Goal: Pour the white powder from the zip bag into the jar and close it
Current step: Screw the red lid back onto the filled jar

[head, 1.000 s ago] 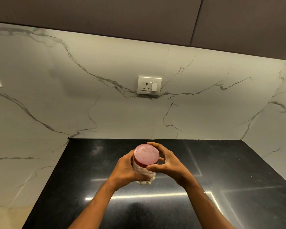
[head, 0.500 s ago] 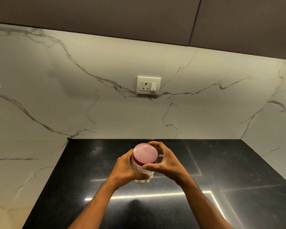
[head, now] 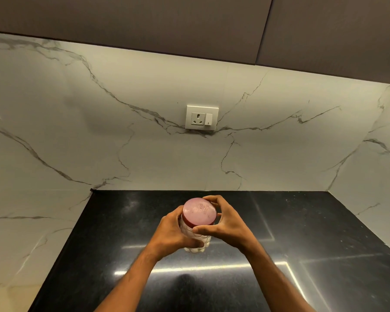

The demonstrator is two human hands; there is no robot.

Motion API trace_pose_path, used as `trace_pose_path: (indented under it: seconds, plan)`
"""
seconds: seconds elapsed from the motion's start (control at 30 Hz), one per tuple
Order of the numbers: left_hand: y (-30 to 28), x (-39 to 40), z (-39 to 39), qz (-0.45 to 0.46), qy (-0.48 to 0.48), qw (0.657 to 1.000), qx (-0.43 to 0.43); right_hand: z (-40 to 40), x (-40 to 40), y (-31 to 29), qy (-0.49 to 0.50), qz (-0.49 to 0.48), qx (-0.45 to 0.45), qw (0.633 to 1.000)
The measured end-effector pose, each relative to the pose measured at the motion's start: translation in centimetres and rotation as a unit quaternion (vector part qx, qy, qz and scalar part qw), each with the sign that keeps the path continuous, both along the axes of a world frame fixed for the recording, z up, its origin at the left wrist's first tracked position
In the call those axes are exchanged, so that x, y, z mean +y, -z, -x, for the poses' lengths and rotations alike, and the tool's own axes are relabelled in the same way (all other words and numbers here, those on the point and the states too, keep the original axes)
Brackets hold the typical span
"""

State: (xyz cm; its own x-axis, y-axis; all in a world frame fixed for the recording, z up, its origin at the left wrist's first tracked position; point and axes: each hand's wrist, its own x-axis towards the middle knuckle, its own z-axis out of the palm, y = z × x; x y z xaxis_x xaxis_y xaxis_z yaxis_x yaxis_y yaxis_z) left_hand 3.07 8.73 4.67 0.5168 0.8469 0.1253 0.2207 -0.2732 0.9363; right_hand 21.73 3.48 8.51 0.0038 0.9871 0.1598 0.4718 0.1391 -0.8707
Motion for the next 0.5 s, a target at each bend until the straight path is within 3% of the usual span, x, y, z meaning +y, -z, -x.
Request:
trace_pose_path:
  seconds: [0.27, 0.5]
  plan:
    - [0.15, 0.0, -0.01, -0.002, 0.011, 1.0, -0.011, -0.75, -0.03, -0.14, -0.045, 0.021, -0.011, 0.999]
    - [0.09, -0.01, -0.21, -0.008, 0.01, 1.0, -0.017, -0.19, -0.51, -0.21, 0.001, -0.022, -0.017, 1.0]
